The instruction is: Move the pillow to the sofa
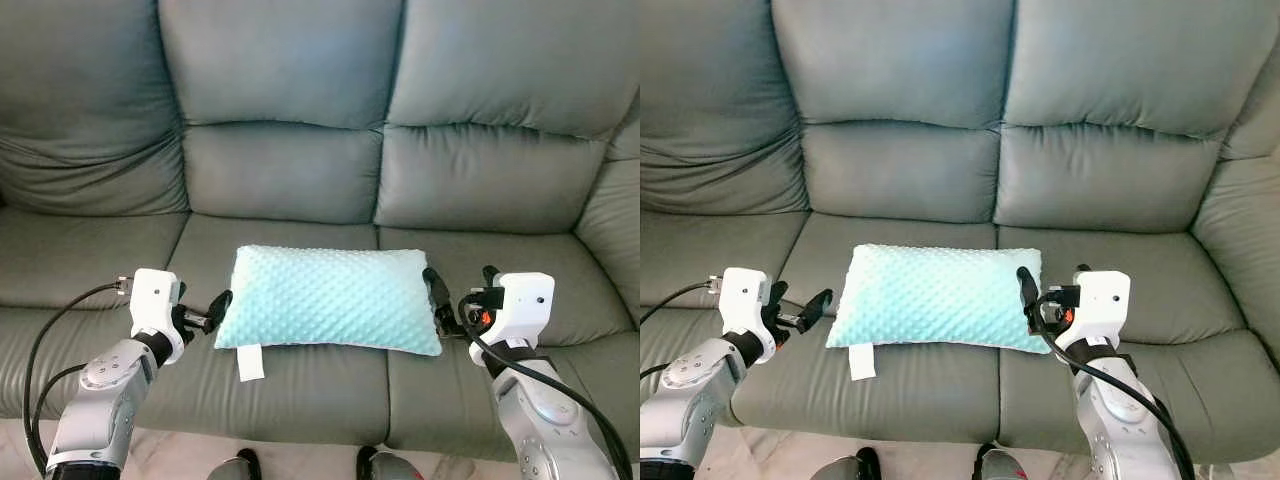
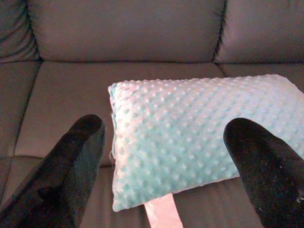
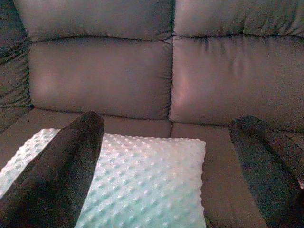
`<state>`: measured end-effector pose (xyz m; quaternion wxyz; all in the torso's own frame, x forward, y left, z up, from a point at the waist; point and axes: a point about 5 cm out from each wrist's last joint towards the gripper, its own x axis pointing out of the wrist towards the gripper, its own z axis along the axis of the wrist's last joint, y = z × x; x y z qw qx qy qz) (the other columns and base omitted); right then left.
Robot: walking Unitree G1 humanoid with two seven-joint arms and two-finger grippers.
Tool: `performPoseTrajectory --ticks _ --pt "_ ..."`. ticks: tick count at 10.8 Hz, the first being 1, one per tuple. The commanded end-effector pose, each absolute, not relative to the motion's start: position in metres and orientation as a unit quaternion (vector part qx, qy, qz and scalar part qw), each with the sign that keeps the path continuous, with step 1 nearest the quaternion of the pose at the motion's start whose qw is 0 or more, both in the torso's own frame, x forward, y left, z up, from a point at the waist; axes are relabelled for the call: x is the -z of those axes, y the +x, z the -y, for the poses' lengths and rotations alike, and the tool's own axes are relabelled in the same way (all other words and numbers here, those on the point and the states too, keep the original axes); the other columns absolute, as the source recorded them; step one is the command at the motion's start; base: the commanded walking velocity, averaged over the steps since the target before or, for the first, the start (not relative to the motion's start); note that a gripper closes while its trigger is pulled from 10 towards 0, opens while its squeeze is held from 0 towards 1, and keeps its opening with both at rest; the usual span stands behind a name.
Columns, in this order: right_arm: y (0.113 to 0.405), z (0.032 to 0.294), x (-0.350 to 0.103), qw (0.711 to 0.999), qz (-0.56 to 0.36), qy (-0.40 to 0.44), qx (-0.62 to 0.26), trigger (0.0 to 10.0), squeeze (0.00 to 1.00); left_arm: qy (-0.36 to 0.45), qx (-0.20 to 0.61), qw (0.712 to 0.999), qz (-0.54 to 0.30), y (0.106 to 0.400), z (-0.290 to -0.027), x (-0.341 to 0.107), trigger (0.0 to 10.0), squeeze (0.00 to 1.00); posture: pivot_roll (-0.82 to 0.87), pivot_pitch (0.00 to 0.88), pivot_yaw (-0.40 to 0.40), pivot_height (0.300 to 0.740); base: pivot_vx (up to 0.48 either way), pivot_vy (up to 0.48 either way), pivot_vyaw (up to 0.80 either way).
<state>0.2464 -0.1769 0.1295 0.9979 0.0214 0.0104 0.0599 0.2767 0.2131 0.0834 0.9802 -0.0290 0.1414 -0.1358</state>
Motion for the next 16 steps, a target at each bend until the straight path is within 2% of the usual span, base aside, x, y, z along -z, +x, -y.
performPoseTrajectory --ticks 1,5,9,16 --pt "0.2436 0.1765 -0.1294 0.998 -0.013 0.028 -0.057 10.0 0.0 -0.023 0.133 0.98 -0.148 0.2747 -0.216 -0.0822 10.0 0.0 -0.17 0.195 0.019 0.74 0.0 0.0 0.0" --pt "0.2434 0.1755 -0.1287 0.998 -0.015 0.032 -0.057 10.0 0.0 -0.032 0.136 0.978 -0.152 0.2735 -0.2181 -0.0833 10.0 0.0 -0.16 0.196 0.021 0.74 0.0 0.0 0.0" --pt "0.2439 0.177 -0.1287 0.998 -0.015 0.03 -0.054 10.0 0.0 -0.032 0.145 0.976 -0.161 0.2729 -0.2147 -0.0813 10.0 0.0 -0.17 0.196 0.02 0.74 0.0 0.371 0.0" --pt "0.2441 0.1779 -0.1288 0.998 -0.016 0.028 -0.051 10.0 0.0 -0.03 0.15 0.976 -0.155 0.2737 -0.211 -0.0832 10.0 0.0 -0.17 0.197 0.023 0.74 0.0 0.0 0.0"
